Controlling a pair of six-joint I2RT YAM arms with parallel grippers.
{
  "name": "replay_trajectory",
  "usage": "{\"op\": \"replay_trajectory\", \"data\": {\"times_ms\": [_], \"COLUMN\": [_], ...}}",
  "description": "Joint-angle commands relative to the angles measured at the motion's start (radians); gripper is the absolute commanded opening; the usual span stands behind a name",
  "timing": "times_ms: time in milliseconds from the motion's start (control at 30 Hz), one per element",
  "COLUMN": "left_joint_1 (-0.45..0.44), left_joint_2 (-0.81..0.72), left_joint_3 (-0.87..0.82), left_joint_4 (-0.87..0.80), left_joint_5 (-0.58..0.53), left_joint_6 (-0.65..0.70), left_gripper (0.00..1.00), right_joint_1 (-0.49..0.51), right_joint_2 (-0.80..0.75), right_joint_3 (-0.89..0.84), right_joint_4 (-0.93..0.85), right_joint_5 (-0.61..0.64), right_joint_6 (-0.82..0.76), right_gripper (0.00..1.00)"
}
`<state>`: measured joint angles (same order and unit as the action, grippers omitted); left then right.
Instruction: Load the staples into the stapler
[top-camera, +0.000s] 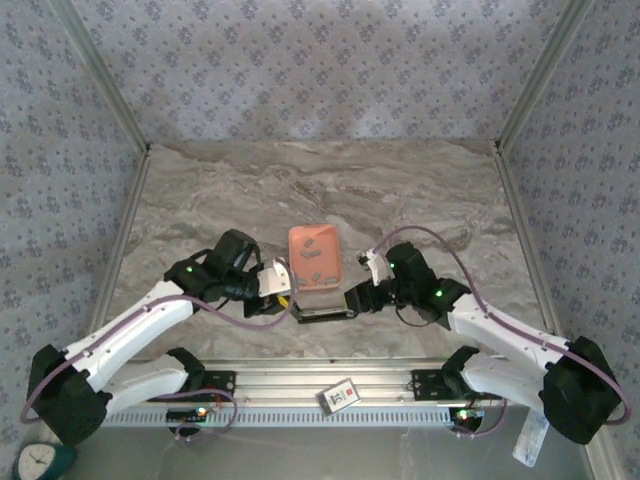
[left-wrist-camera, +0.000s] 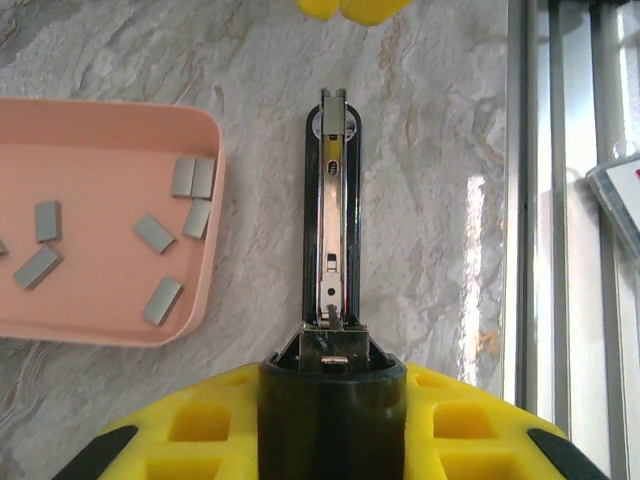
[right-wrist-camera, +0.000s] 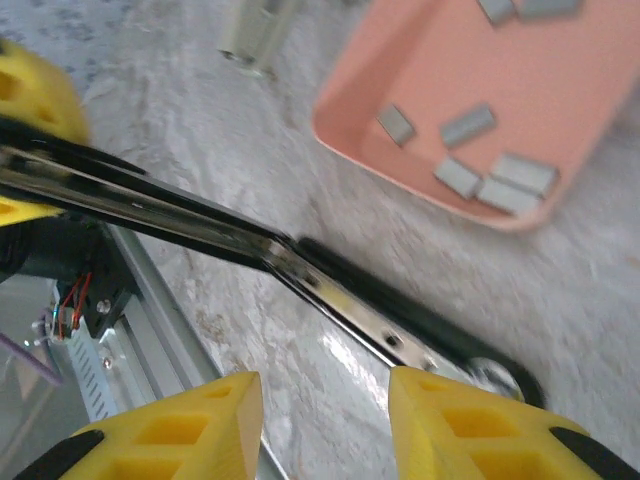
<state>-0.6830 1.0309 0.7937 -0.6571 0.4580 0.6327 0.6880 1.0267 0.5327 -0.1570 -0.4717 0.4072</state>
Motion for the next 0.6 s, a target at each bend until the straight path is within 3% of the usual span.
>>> {"op": "replay_trajectory", "data": {"times_ms": [0,367,567], "left_joint_1": [-0.008,-0.059,-0.079], "left_joint_2": [0.009,0.093,0.137], "left_joint_3": [0.072,0.142,0.163], "left_joint_4": [-0.099,-0.132,-0.117], "left_joint_5": [-0.032,-0.088,-0.089], "left_joint_6": [0.055,0.081,0.089], "left_gripper": [0.06,0.05,0.04], "right_joint_1": [-0.012,-0.042,-0.052], "right_joint_2": [0.031,0.223,0.269], "right_joint_3": [-0.015,-0.057,-0.080], "right_joint_4": [-0.100,0.112,0.191], "right_joint_5": [0.033,-0.101,-0.105], "right_joint_6": [0.202,0.405,0.459], "right_gripper": [0.37,0.34,0.33]}}
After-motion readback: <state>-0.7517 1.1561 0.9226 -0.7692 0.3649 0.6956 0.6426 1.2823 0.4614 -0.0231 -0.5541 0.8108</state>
